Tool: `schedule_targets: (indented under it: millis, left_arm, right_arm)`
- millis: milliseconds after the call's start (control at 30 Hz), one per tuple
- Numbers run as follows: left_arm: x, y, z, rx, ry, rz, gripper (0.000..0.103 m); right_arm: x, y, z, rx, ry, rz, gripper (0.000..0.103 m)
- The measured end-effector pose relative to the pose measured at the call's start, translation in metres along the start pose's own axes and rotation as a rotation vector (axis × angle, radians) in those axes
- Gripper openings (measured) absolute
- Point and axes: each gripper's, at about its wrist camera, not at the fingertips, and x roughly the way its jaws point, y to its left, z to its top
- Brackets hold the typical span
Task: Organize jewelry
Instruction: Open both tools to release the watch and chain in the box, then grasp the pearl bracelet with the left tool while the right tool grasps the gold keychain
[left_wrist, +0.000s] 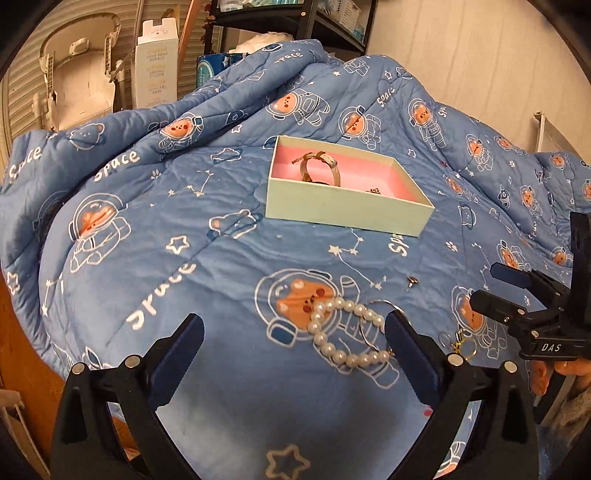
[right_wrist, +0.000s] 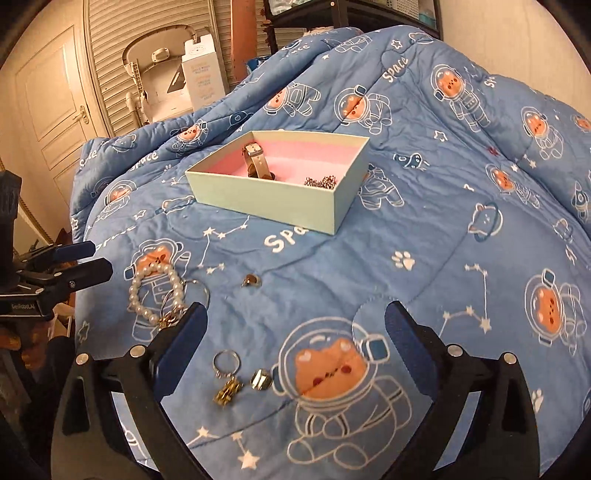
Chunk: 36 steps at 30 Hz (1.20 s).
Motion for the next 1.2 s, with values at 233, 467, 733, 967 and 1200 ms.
schedule_targets:
  millis: [233, 467, 733, 967, 1200]
  left_arm:
    - [-0.005, -0.011, -0.028, -0.035, 0.02, 0.0, 0.096]
    - [-0.011, -0.014, -0.039, -0.084, 0.0, 0.016, 0.095]
    - [-0.006, -0.024, -0.047, -0.065, 0.004, 0.03, 0.08]
    - [-0.002, -0.02, -0.045, -0.088, 0.009, 0.021, 0.073]
    - [0.009, -0.013, -0.033, -0.105, 0.023, 0.009, 0.063]
  right_arm:
    - [-0.014, 0.006, -0.032, 0.078, 0.04, 0.009, 0.094]
    - [-0.017, 0.016, -0.05, 0.096, 0.069, 0.018, 0.075]
    - [-0.005, 0.031, -0.052, 0.079, 0.107, 0.052, 0.044]
    - [0.007, 0.031, -0.046, 0.123, 0.127, 0.087, 0.018]
    - [0.007, 0.028, -0.048, 0.126, 0.129, 0.094, 0.011]
